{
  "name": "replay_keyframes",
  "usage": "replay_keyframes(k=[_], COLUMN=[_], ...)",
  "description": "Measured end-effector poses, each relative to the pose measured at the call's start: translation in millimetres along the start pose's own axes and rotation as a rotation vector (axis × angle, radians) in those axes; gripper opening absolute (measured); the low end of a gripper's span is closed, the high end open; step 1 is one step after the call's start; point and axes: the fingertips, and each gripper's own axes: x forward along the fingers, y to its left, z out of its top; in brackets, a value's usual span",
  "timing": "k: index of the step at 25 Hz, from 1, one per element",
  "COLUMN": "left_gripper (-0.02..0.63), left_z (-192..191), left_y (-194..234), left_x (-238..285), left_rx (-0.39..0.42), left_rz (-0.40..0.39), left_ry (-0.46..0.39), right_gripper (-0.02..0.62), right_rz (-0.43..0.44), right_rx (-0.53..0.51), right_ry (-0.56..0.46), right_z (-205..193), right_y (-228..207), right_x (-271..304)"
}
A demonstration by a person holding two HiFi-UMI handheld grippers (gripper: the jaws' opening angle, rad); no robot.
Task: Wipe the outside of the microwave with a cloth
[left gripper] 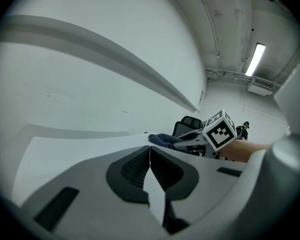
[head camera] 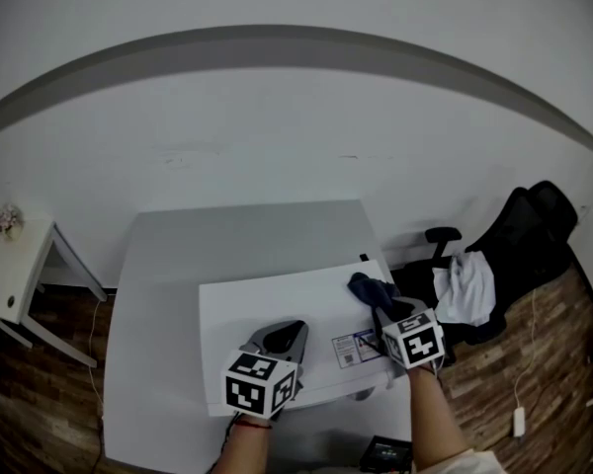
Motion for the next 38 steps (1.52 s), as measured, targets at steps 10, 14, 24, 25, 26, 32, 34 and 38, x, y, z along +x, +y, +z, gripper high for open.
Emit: replay_keyframes(k=[10,14,24,25,26,32,34,38], left_gripper=[0.005,0.005,0.005,0.005,0.005,0.005,0.005,0.005], left_z=[2.6,3.4,10.6,11.4,12.2,12.7,12.7,13.3], left_y=[6.2,12.7,30.3,32.5,34.7,46.2,50.0,54.8], left_x=[5.3,5.3,-0.2,-0.1,0.1,-5.8,-10.3,-20.6], left_rx=[0.005,0.0,-0.007,-0.005,-0.005,-0.015,-0.022,-0.024], left_rz=[0.017,0.022,0.013,0.012,0.011,0.006,0.006,0.003], left_ry=[0.011,0.012,-0.017,-0.022,-0.026,-0.027,-0.027,-0.029], right_gripper=[0.101,0.101,0.101,0.101,0.101,0.101,0.101,0.101], right_rz=[-0.067,-0.092,-0.059,-0.051,-0.042,-0.012,-0.009,0.001], right_rx=[0.011,-0.01,-0.049,-0.059,-0.067,-0.099,-0.107,-0.11], right_ry=[0.009,0.035,0.026,0.023,0.021,0.014,0.015,0.017], right_z=[14.2,19.6,44.7,48.2,51.6,66.2,69.8,74.9], right_y=[-29.8,-26.6,17.4,24.9,32.4,70.2,79.4,95.0], right_x=[26.8,35.2,49.9,51.5,53.2,59.4,60.4,62.3])
